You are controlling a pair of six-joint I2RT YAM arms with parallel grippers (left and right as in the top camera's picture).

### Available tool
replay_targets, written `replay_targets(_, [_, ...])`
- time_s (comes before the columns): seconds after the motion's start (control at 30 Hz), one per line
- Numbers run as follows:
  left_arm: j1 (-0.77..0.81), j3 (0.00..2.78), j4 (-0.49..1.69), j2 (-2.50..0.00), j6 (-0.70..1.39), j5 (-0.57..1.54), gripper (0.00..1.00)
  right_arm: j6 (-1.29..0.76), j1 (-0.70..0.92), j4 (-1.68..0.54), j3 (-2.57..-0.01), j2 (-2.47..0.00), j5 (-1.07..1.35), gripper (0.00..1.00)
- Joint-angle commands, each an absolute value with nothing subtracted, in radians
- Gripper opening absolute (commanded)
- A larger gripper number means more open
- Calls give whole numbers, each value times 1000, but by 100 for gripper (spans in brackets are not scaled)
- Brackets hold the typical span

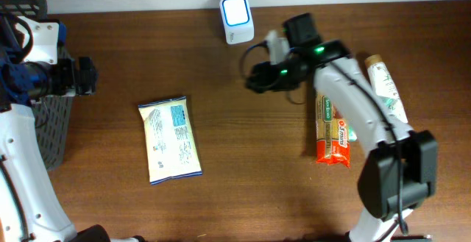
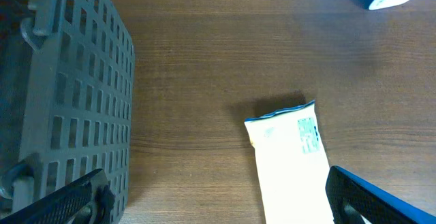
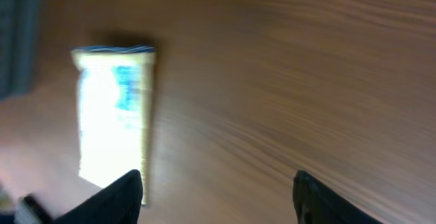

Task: Scan the item barcode
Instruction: 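Move the right gripper to the white-blue bag and grasp it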

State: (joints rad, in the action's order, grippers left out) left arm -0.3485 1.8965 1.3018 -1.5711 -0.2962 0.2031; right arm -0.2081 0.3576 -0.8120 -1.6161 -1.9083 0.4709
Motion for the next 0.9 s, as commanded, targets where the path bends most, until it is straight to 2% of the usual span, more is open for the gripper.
replay_targets(0.0, [-352,1901,1304,-1571,-308,214,99,-252,511,-684,-1621,-2013,522,70])
replay_targets(0.13, [-352,1901,1304,-1571,-308,214,99,-253,672,-528,-1621,-2136,458,68])
replay_targets(0.23, [-352,1901,1304,-1571,-308,214,99,-253,723,-439,-1621,-2183,412,68])
replay_targets(0.27, [-352,1901,1304,-1571,-308,214,99,-254,733,-427,-1621,-2189,405,64])
replay_targets(0.37, [-352,1901,1304,-1571,-308,214,99,-383,739,-443,-1621,-2231,417,63])
replay_targets(0.53, [-352,1901,1304,-1571,-308,214,99,-403,739,-522,-1621,-2258,499,64])
replay_targets(0.77, [-352,1901,1304,-1571,-308,214,99,-448,758,-511,-1621,-2384,726,64])
replay_targets(0.8, [-352,1901,1304,-1571,-308,214,99,-461,769,-497,-1621,-2410,732,60])
replay_targets(0.87, [-352,1901,1304,-1571,-308,214,99,-478,786,-451,-1621,-2438,750,43])
